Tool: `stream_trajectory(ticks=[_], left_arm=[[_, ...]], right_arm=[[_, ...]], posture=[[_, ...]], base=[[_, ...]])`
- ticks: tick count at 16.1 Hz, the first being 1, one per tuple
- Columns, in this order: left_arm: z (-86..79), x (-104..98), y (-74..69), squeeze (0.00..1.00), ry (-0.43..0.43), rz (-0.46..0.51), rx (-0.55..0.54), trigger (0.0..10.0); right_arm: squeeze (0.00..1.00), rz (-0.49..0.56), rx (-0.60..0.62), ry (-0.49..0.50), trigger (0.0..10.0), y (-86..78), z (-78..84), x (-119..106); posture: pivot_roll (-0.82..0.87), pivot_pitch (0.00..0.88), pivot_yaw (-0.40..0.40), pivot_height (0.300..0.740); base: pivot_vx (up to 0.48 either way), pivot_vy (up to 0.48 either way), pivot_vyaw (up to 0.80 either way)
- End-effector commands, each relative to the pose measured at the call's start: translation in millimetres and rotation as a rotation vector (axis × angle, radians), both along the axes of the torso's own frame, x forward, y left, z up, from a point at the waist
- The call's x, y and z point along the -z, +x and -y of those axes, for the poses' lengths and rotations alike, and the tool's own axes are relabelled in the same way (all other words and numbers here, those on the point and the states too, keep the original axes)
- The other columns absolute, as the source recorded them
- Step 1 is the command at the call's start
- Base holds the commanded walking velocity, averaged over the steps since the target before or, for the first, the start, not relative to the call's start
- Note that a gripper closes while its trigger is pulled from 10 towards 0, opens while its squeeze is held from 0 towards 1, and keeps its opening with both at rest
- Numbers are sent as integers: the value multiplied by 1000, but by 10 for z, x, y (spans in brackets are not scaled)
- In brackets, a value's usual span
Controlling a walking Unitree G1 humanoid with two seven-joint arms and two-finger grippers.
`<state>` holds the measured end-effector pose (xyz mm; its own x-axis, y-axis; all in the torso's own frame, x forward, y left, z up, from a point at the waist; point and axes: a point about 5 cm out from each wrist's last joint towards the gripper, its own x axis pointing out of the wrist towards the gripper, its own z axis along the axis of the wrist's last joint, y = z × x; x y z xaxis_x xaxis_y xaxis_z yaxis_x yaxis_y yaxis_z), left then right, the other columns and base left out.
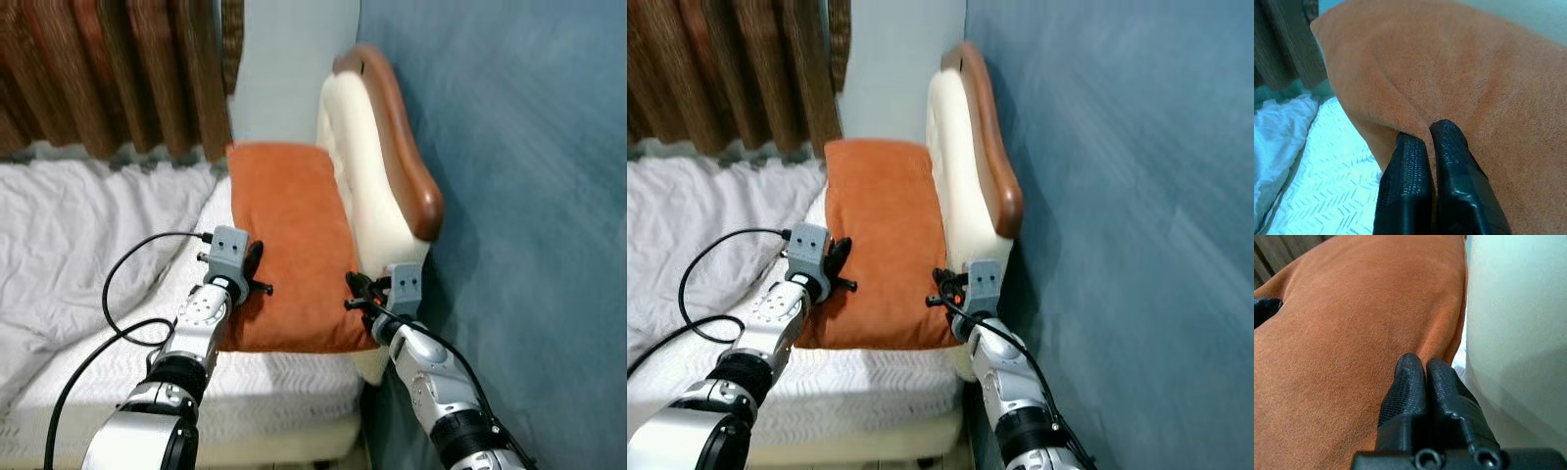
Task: Clean up the room
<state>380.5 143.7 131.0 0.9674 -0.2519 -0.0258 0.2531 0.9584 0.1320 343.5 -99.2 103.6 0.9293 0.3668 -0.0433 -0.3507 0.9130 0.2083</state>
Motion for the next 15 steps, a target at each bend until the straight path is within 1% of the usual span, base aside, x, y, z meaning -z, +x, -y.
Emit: stream_trajectory(ticks=[1,11,12,13,14,15], left_arm=[[96,-112,30,0,-5,50,40,10000],[125,-101,22,0,-20,46,52,10000],[128,-97,16,0,-24,49,55,10000],[125,-97,13,0,-15,56,48,10000],[124,-95,10,0,-6,62,44,10000],[125,-92,7,0,-2,63,42,10000]], right_arm=[[0,49,-36,-2,0,42,-59,-123],[0,32,-50,-2,0,21,-63,-76],[0,42,-73,-6,0,7,-90,-85],[0,79,-127,-9,0,-30,-168,-146],[0,112,-181,-3,0,-76,-256,-214],[0,123,-215,17,0,-111,-315,-254]], posture=[[22,31,-55,740],[20,36,-54,740],[21,36,-56,740],[21,36,-56,740],[20,36,-57,740],[20,37,-60,740]], base=[[435,0,0],[435,0,0],[435,0,0],[431,0,0],[0,0,0],[0,0,0]])
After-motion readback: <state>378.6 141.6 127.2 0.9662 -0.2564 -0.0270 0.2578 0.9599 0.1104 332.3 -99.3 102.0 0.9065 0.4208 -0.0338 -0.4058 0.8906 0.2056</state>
